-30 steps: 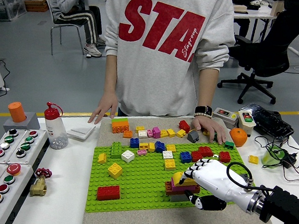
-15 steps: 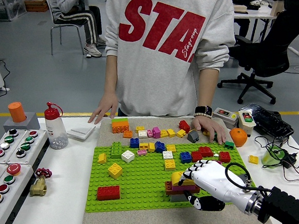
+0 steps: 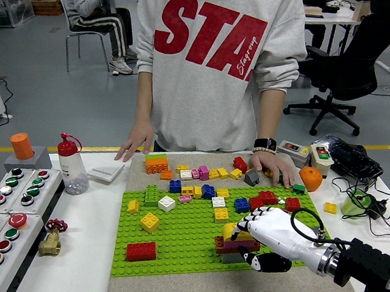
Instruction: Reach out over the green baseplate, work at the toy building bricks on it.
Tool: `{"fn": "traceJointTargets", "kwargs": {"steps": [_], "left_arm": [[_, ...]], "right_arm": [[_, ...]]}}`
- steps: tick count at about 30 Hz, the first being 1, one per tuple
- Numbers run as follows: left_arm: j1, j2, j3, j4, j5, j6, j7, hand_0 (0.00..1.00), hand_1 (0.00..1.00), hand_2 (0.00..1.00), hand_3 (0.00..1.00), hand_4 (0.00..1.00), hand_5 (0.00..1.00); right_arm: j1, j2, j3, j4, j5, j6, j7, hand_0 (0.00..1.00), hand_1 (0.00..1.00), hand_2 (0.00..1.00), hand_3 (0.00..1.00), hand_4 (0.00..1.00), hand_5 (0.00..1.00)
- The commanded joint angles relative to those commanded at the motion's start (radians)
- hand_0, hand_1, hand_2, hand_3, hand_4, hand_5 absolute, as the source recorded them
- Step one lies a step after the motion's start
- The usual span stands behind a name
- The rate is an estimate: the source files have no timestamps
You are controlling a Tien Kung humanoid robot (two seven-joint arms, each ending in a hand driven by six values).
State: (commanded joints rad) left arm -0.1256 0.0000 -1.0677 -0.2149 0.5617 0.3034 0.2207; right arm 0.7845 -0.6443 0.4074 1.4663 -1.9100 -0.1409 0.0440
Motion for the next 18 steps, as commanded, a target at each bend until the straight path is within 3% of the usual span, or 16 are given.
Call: {"fn": "traceJointTargets", "kwargs": {"steps": [9,18], "left_arm": [[0.007,0.000,-0.004,-0.002,0.012,0.002,0.005,0.664,0.622,0.627,0.522,0.412,0.998],[0.009,0.000,-0.003,-0.002,0.012,0.002,0.005,0.663,0.621,0.627,0.522,0.412,0.998]], "right_arm": [[0.016,-0.002,-0.011,0.009,0.043,0.074,-0.009,0.719,0.689,0.657,0.622,0.408,0.402],[0.023,-0.006,-0.010,0.012,0.061,0.100,-0.014,0.722,0.692,0.654,0.622,0.410,0.399]]}}
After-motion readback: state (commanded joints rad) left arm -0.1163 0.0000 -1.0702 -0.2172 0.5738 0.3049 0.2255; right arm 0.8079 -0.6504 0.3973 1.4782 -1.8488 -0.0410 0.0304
